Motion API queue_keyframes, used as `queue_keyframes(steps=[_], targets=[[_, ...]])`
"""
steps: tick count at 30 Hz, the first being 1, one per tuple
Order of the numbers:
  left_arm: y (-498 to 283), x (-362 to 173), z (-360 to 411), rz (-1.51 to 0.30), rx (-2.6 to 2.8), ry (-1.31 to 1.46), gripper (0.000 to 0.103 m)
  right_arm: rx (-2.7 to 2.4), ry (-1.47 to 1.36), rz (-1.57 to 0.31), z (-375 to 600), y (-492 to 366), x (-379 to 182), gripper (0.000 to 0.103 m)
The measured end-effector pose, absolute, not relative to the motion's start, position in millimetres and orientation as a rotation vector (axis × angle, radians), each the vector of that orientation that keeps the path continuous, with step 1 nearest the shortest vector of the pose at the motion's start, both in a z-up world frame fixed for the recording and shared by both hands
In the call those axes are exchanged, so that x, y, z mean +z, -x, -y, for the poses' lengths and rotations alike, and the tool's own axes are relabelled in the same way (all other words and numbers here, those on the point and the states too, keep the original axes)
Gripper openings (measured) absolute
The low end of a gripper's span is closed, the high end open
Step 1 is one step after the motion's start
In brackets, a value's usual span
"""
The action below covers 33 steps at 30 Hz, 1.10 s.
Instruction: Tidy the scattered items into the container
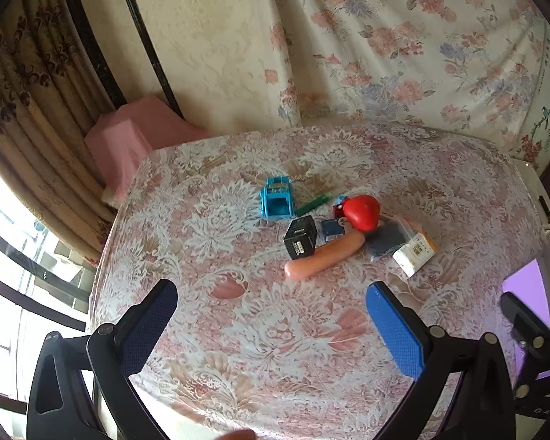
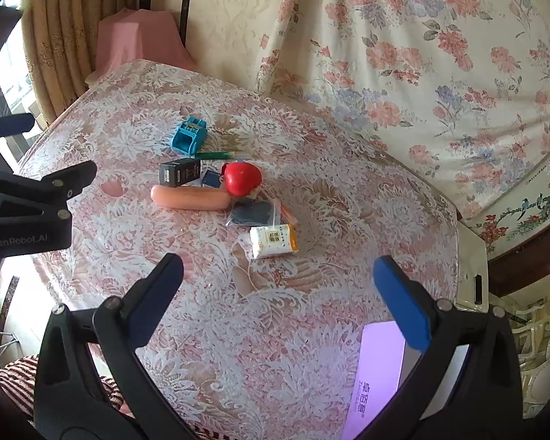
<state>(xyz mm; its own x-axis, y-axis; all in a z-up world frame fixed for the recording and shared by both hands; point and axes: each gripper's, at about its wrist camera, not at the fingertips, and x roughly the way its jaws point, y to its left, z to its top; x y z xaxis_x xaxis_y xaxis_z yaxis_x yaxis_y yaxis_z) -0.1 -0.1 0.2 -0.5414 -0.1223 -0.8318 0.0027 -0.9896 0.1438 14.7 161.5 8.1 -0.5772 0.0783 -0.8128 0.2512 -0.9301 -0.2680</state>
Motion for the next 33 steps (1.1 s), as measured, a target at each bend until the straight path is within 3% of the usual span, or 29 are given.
queue_keyframes(steps=[5,33], targets=[[-5,-4,-2,0.243,-2.694,-1.435,0.103,-2.635,-1.407,-0.537,-164,-15,3,0.103],[-11,-10,-27,0.14,-2.626,-1.495,0.103,-2.574,-1.374,-0.547,-186,-13,2,0.103]])
